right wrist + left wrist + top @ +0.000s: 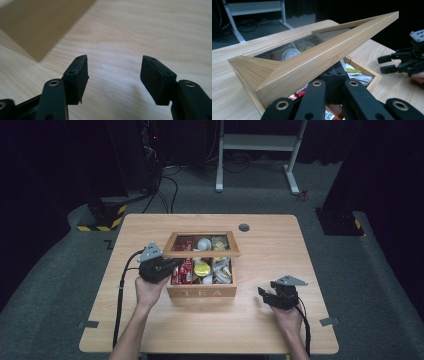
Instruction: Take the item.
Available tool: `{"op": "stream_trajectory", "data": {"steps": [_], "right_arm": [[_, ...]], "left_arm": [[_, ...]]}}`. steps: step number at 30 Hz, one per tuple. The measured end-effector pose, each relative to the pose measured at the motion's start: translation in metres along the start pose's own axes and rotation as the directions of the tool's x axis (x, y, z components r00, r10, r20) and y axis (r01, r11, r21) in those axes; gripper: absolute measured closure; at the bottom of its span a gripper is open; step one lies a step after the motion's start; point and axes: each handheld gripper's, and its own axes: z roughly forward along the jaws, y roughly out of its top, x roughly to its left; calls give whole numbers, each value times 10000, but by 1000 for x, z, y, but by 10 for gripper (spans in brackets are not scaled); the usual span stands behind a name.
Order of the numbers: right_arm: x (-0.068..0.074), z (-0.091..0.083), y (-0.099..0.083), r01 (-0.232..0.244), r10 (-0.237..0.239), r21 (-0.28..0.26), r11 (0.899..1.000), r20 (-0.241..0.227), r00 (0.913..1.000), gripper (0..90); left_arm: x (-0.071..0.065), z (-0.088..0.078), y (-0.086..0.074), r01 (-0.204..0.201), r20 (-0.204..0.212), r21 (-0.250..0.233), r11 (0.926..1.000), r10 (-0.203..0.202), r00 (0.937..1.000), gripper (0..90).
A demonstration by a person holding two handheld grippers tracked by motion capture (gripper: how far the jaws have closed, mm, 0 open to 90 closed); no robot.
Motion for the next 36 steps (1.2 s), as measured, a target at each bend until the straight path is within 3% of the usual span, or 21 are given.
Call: {"op": "stream_trajectory", "data": {"steps": [3,11,15,18,23,30,36], "right_arm": [[5,-1,8,62,-72,-171,9998,-566,9984,397],[25,-6,33,589,-695,-799,9951,-1373,9881,400],[41,-4,47,915,-1110,-1102,9897,-1869,9761,397],[53,1,58,1093,-1301,-1041,9885,-2203,9667,397],[70,12,72,1546,-1761,-1063,9822,-2378,9552,387],[91,27,88,1762,-2033,-1224,9767,-2667,9421,362],[110,37,100,2212,-2481,-1273,9669,-2657,9316,339]], "left_arm": [[0,0,3,-32,-40,-14,10000,32,10000,900],[4,1,13,67,-22,35,10000,-67,10000,900],[6,1,19,60,-51,110,9999,-60,10000,900],[8,1,23,145,-38,101,9998,-145,9999,900],[10,2,30,174,-64,123,9998,-174,9998,900],[14,3,36,221,-41,154,9996,-220,9997,900],[15,3,39,294,-48,94,9995,-293,9996,900]]}}
